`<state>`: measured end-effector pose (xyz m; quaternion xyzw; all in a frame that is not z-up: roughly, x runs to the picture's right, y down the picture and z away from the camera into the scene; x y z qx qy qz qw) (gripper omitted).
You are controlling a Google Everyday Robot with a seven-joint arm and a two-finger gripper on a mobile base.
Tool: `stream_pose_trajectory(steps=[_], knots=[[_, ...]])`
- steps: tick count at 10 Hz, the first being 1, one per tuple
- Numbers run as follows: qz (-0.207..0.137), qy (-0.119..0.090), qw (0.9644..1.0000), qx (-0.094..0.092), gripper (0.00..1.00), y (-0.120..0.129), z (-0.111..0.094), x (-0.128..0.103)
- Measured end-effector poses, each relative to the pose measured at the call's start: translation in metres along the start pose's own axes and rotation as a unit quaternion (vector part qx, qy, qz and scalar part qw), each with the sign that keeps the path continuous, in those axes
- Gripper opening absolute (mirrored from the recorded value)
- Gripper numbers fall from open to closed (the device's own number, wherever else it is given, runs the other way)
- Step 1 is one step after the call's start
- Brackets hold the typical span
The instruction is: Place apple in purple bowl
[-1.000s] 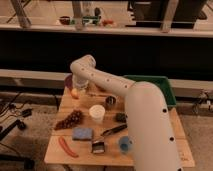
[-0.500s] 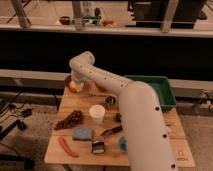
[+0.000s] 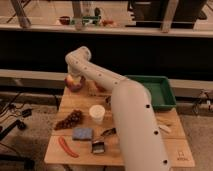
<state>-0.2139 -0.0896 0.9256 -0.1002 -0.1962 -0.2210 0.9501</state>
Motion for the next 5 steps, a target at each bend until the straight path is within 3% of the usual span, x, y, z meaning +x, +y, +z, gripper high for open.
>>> stream_pose_trajectory(steps=[2,5], knots=[[-0.005,0.002,1.0,-0.001,0.1,-0.0041,0.0058,-0.0036],[-0.004,0.003,1.0,-0.001,0.33,-0.0031,0.0049,0.0001]])
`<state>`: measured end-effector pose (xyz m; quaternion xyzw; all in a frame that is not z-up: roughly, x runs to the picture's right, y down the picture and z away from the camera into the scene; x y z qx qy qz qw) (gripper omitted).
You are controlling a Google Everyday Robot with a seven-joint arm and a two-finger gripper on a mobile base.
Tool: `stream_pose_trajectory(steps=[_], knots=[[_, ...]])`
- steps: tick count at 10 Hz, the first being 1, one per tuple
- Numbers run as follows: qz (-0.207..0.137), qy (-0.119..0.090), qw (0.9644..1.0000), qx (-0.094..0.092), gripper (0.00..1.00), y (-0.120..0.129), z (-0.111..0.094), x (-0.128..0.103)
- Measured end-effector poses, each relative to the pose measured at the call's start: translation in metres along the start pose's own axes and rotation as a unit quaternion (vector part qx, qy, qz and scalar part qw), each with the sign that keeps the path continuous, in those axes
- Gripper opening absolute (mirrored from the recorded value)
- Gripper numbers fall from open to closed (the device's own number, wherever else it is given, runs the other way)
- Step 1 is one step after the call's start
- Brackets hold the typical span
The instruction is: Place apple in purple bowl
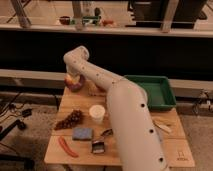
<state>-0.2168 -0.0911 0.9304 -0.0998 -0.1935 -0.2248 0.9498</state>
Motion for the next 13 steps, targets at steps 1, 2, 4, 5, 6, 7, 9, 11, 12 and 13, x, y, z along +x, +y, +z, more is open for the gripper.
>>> stream_pose_trajectory(steps=[1,2,4,5,6,7,9,11,12,13], knots=[[0.0,0.0,1.0,0.0,0.43,-0.0002,0.0001,-0.0006],[-0.001,0.0,1.0,0.0,0.55,-0.0003,0.0004,-0.0014],[0.0,0.0,1.0,0.0,0.73,0.0003,0.0001,0.0005],[0.0,0.001,1.0,0.0,0.79,0.0003,0.0,0.0007],[0.0,0.001,1.0,0.0,0.8,0.0003,0.0001,0.0006],[0.0,0.0,1.0,0.0,0.8,0.0003,0.0001,0.0005],[0.0,0.001,1.0,0.0,0.8,0.0005,0.0002,0.0005],[0.0,0.001,1.0,0.0,0.8,0.0005,0.0002,0.0005],[0.0,0.0,1.0,0.0,0.8,0.0005,0.0002,0.0004],[0.0,0.0,1.0,0.0,0.8,0.0004,0.0002,0.0003]])
